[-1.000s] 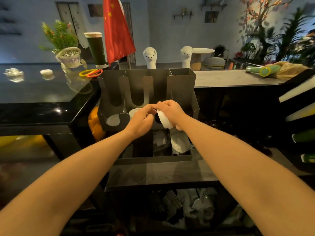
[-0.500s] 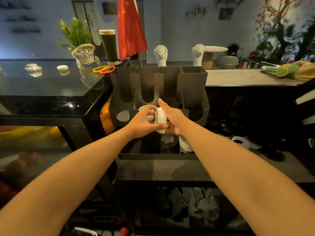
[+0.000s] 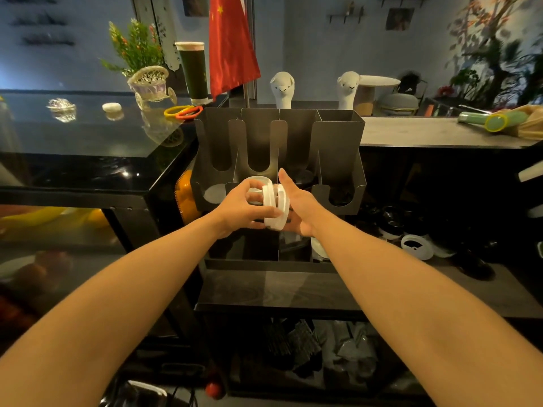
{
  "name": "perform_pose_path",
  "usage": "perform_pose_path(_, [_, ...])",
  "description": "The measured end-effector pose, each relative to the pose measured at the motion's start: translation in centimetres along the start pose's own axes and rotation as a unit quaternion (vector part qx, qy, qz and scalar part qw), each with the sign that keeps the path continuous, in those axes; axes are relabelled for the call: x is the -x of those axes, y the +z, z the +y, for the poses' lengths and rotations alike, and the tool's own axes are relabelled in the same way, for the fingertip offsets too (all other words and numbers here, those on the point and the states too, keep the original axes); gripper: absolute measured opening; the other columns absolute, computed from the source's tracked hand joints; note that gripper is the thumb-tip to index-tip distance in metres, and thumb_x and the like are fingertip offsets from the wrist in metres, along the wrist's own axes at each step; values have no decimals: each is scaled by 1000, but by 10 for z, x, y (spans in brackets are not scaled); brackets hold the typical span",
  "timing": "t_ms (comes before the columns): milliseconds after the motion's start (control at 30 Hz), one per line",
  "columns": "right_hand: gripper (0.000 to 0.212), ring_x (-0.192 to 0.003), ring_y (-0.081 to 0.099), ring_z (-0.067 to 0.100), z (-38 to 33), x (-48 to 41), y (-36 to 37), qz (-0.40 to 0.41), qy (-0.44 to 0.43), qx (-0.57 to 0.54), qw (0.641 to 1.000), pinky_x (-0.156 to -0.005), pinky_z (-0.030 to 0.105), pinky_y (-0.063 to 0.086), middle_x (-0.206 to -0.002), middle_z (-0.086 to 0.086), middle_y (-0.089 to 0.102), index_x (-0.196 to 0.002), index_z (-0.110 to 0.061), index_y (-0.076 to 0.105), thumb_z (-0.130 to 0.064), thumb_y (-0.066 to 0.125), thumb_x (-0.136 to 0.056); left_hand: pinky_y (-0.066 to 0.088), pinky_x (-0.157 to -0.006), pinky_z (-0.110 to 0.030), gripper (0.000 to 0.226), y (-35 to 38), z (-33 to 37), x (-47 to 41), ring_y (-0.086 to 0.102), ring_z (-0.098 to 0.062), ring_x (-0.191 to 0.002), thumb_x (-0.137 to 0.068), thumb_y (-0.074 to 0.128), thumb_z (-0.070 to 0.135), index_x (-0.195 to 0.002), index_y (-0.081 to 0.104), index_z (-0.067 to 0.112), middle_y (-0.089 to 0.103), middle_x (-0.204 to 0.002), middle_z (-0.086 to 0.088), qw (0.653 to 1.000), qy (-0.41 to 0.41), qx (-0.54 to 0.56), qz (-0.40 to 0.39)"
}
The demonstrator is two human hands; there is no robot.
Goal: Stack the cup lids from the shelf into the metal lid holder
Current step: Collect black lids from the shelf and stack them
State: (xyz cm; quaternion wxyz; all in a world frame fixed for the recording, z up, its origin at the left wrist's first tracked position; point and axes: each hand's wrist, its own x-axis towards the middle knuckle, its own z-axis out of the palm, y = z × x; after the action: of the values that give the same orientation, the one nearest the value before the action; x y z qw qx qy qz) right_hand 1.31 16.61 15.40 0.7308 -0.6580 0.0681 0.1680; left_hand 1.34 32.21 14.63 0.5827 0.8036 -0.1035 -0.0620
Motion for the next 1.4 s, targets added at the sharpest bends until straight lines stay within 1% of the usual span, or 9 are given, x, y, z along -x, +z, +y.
perform_pose_path(100, [67, -114, 60, 34, 2, -7, 0, -16, 17, -32, 999, -87, 54, 56, -128, 8, 62, -129, -34, 55, -68, 68, -72, 57, -71, -20, 61, -2, -1, -1, 61, -16, -103, -78, 83, 34, -125, 44, 32, 56, -116, 8, 995, 41, -74, 48])
perform_pose_path(233, [42, -104, 58, 24, 0, -10, -9, -6, 22, -100, 995, -75, 37, 55, -114, 9, 65, -115, -21, 59, -49, 55, -84, 49, -93, -28, 77, -10, -7, -3, 52, -14, -112, -70, 84, 49, -133, 45, 29, 49, -129, 2, 953, 121, -230, 155])
perform_pose_path(467, [27, -83, 57, 19, -4, -4, -20, -55, 15, -154, 986, -67, 31, 50, -88, 6, 64, -97, -19, 59, -43, 48, -91, 43, -103, -36, 87, -8, -9, -1, 42, -20, -124, -70, 84, 53, -144, 43, 31, 40, -138, -1, 915, 167, -323, 174])
perform_pose_path(567, [38, -82, 61, 21, -7, -8, -13, -39, -40, -23, 998, -69, 34, 54, -93, 7, 65, -100, -16, 64, -49, 55, -83, 44, -102, -38, 87, -7, -9, -3, 43, -20, -124, -73, 81, 55, -146, 41, 30, 41, -138, -1, 909, 160, -341, 177])
perform_pose_path(667, [42, -107, 61, 28, -14, -16, -6, 63, -162, 198, 965, -93, 50, 54, -116, 5, 63, -123, -20, 61, -42, 60, -87, 46, -102, -41, 88, -11, -7, -9, 44, -23, -125, -75, 79, 56, -148, 38, 27, 41, -141, -2, 902, 126, -362, 199])
perform_pose_path(800, [83, -134, 43, 29, -32, -14, -3, -33, -166, 365, 916, -109, 52, 41, -156, 5, 33, -156, -32, 17, -34, 67, -89, 47, -102, -46, 87, -17, 2, -17, 46, -26, -129, -79, 76, 55, -149, 38, 21, 42, -147, -5, 889, 97, -402, 200])
perform_pose_path(1033, [84, -124, 43, 27, -59, -35, 5, -109, -107, 557, 816, -91, 38, 48, -145, 5, 34, -149, -26, 25, -41, 73, -83, 48, -101, -43, 83, -24, 21, -40, 51, -30, -128, -80, 79, 41, -148, 38, 19, 44, -147, -8, 869, 56, -475, 129])
perform_pose_path(1133, [81, -112, 49, 26, -66, -45, 7, -115, -55, 594, 795, -70, 31, 50, -134, 4, 39, -142, -28, 30, -50, 73, -77, 48, -101, -43, 82, -25, 22, -49, 54, -30, -124, -82, 77, 42, -149, 37, 18, 44, -147, -9, 841, 58, -529, 99])
perform_pose_path(1400, [81, -97, 65, 39, -92, -63, 20, -121, 82, 612, 777, -71, 42, 60, -121, 17, 52, -133, -24, 37, -49, 78, -68, 27, -116, -56, 79, -35, 20, -82, 42, -26, -136, -82, 77, 40, -147, 37, 21, 47, -146, -4, 802, 40, -595, 34])
